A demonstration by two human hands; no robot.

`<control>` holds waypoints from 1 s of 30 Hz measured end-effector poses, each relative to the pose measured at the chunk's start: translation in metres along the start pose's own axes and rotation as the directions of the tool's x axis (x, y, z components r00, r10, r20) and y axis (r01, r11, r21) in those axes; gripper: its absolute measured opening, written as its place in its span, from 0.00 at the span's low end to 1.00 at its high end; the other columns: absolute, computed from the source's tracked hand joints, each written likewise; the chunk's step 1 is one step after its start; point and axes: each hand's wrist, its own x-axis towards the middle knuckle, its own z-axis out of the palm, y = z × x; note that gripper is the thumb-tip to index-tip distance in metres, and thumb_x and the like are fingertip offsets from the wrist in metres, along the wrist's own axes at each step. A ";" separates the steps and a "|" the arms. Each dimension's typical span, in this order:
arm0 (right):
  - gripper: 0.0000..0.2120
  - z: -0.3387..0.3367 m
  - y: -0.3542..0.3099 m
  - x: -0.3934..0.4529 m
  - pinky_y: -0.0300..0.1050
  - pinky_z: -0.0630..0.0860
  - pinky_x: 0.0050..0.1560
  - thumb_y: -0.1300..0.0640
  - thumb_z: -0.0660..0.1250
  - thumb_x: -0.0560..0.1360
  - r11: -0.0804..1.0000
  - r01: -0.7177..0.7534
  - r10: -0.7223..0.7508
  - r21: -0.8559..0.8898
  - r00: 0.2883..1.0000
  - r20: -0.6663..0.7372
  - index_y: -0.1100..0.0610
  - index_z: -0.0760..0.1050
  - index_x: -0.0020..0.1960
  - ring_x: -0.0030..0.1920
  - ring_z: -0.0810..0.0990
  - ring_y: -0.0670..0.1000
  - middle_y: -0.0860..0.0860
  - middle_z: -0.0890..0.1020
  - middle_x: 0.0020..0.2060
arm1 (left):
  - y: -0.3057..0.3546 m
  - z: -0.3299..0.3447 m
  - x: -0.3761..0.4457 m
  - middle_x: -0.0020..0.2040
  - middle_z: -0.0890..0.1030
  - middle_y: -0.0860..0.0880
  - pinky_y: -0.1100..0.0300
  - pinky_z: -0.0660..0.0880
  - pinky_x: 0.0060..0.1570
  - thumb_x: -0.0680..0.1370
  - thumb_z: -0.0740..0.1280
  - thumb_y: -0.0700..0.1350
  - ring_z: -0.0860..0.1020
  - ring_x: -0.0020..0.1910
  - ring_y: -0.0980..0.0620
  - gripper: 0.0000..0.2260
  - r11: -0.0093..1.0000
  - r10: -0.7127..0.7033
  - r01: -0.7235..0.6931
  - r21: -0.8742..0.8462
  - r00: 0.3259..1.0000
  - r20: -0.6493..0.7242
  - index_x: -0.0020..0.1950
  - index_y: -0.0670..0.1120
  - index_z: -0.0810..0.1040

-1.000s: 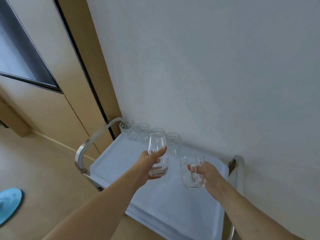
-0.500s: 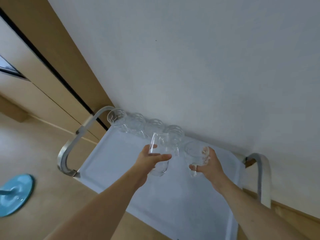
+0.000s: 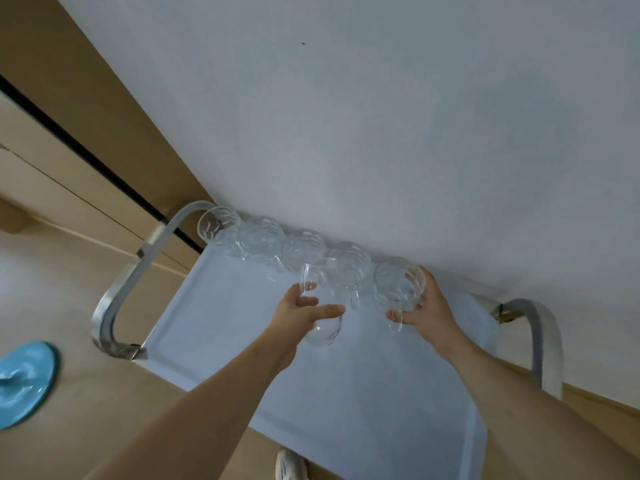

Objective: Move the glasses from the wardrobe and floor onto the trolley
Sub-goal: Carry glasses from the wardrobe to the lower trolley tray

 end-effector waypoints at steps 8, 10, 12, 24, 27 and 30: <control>0.52 0.010 -0.006 0.002 0.44 0.79 0.53 0.74 0.83 0.57 0.997 -0.031 0.022 -0.072 0.993 -0.113 0.42 0.66 0.71 0.60 0.78 0.52 0.43 0.77 0.57 | -0.002 -0.014 0.016 0.62 0.78 0.50 0.47 0.72 0.68 0.52 0.85 0.53 0.78 0.61 0.50 0.42 0.997 0.029 -0.034 0.069 0.997 0.078 0.65 0.57 0.76; 0.53 0.010 -0.009 0.000 0.50 0.81 0.56 0.72 0.83 0.58 0.994 -0.076 0.065 -0.083 0.989 -0.132 0.44 0.66 0.75 0.59 0.79 0.54 0.48 0.78 0.60 | -0.003 -0.020 0.019 0.62 0.78 0.51 0.46 0.72 0.69 0.52 0.85 0.54 0.78 0.62 0.49 0.43 0.996 0.031 -0.040 0.083 0.994 0.104 0.66 0.57 0.75; 0.54 0.012 -0.012 -0.003 0.50 0.81 0.57 0.70 0.83 0.61 0.988 -0.120 0.107 -0.101 0.986 -0.129 0.44 0.63 0.78 0.61 0.78 0.53 0.51 0.76 0.65 | -0.004 -0.028 0.023 0.61 0.78 0.52 0.47 0.72 0.68 0.52 0.84 0.55 0.78 0.62 0.50 0.43 0.995 0.029 -0.042 0.091 0.990 0.139 0.65 0.57 0.75; 0.34 0.045 -0.005 -0.068 0.47 0.73 0.59 0.69 0.72 0.74 0.956 -0.292 0.257 -0.010 0.858 -0.445 0.47 0.68 0.75 0.65 0.73 0.54 0.54 0.72 0.71 | -0.007 -0.065 0.038 0.64 0.77 0.51 0.54 0.70 0.57 0.63 0.84 0.41 0.75 0.64 0.49 0.37 0.993 0.080 -0.101 0.055 0.950 0.301 0.68 0.54 0.74; 0.34 0.063 -0.003 -0.090 0.48 0.73 0.60 0.67 0.74 0.73 0.944 -0.328 0.279 -0.019 0.830 -0.483 0.47 0.69 0.73 0.63 0.72 0.53 0.53 0.72 0.70 | -0.012 -0.075 0.039 0.63 0.77 0.52 0.55 0.71 0.56 0.63 0.84 0.40 0.75 0.62 0.51 0.36 0.992 0.090 -0.116 0.058 0.938 0.336 0.67 0.53 0.74; 0.34 0.089 -0.002 -0.112 0.45 0.72 0.57 0.63 0.77 0.72 0.933 -0.354 0.269 -0.071 0.813 -0.516 0.46 0.69 0.73 0.63 0.72 0.52 0.53 0.72 0.69 | -0.021 -0.084 0.037 0.62 0.77 0.53 0.56 0.70 0.56 0.64 0.84 0.40 0.75 0.61 0.52 0.36 0.991 0.090 -0.119 0.063 0.932 0.351 0.67 0.54 0.73</control>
